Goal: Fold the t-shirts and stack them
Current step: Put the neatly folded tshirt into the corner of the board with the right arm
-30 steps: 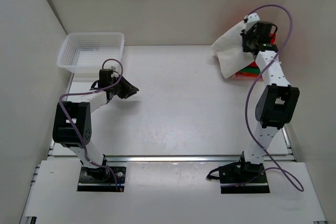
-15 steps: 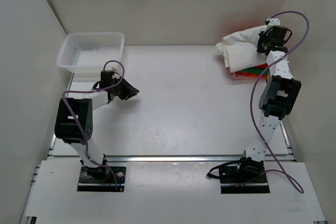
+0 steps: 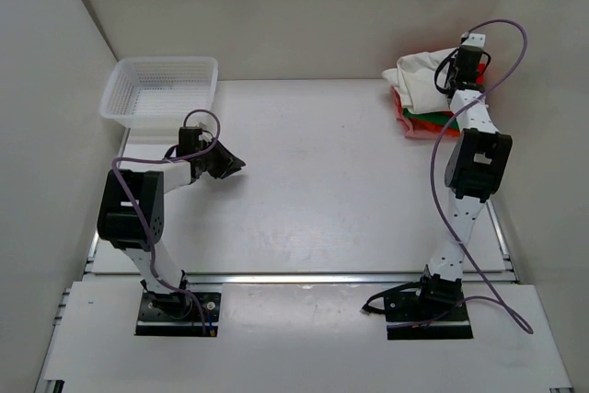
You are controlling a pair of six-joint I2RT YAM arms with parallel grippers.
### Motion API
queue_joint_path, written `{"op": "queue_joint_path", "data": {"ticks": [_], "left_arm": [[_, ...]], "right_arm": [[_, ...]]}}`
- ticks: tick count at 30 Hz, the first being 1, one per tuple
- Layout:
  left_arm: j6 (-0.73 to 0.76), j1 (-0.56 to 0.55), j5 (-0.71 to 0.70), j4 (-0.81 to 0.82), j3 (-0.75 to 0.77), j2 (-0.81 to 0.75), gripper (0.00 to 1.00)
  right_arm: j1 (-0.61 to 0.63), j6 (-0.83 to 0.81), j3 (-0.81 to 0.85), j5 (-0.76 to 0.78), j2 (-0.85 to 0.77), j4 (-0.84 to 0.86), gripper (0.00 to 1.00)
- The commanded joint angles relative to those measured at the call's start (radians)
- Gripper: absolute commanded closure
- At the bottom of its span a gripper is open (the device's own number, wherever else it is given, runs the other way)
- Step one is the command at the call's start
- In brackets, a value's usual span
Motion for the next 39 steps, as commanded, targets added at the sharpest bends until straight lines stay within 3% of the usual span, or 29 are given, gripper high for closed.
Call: {"op": "queue_joint_path", "data": {"ticks": [1, 3, 5, 6, 7, 8, 9, 10, 11, 15, 16, 17, 21, 26, 31, 36, 39], "left_arm": [[0.016, -0.011, -0.001, 0.016, 0.005, 0.006, 0.65], [0.022, -0.008, -0.001, 0.001, 0.009, 0.006, 0.64], [0.033, -0.011, 0.002, 0.000, 0.000, -0.002, 0.62], [0.040, -0.011, 0.008, 0.000, 0.009, -0.007, 0.60], [0.042, -0.010, 0.013, -0.003, 0.003, -0.010, 0.53], [0.049, -0.010, 0.013, -0.004, 0.002, -0.016, 0.47], [0.063, -0.010, 0.020, -0.013, 0.000, -0.024, 0.31], [0.086, -0.010, 0.025, -0.016, 0.005, -0.030, 0.02], [0.100, -0.011, 0.033, -0.026, 0.008, -0.033, 0.01], [0.233, -0.002, 0.056, -0.245, 0.055, -0.053, 0.01], [0.267, -0.008, 0.045, -0.294, 0.055, -0.063, 0.02], [0.295, -0.008, 0.045, -0.313, 0.058, -0.071, 0.02], [0.384, -0.007, 0.004, -0.440, 0.025, -0.161, 0.02], [0.497, -0.036, -0.049, -0.553, -0.023, -0.322, 0.01], [0.589, -0.135, -0.151, -0.643, -0.070, -0.545, 0.01], [0.635, -0.108, -0.115, -0.666, -0.170, -0.781, 0.01], [0.622, -0.140, -0.168, -0.694, -0.172, -0.817, 0.02]], "right_arm": [[0.005, -0.021, 0.055, 0.159, 0.038, 0.076, 1.00], [0.000, -0.026, 0.077, 0.177, 0.059, 0.072, 1.00], [-0.001, -0.047, 0.081, 0.165, 0.075, 0.067, 0.87], [-0.001, -0.043, 0.075, 0.182, 0.067, 0.075, 0.68], [0.000, -0.040, 0.075, 0.208, 0.060, 0.078, 0.44], [0.005, -0.038, 0.073, 0.237, 0.056, 0.082, 0.28], [0.014, -0.032, 0.081, 0.255, 0.038, 0.085, 0.22], [0.012, -0.038, 0.078, 0.275, 0.020, 0.087, 0.16], [0.015, -0.035, 0.082, 0.288, 0.007, 0.078, 0.13], [0.017, -0.005, 0.052, 0.263, -0.127, 0.058, 0.09], [0.022, -0.001, 0.007, 0.256, -0.185, 0.061, 0.01], [0.019, 0.018, -0.023, 0.233, -0.247, 0.056, 0.01], [0.020, 0.011, -0.336, 0.090, -0.468, 0.121, 0.01], [0.055, 0.063, -0.666, -0.005, -0.776, 0.063, 0.01], [0.185, 0.075, -0.919, -0.056, -1.017, -0.118, 0.01], [0.247, 0.167, -1.057, -0.196, -1.189, -0.383, 0.01], [0.279, 0.166, -1.139, -0.188, -1.266, -0.477, 0.01]]}}
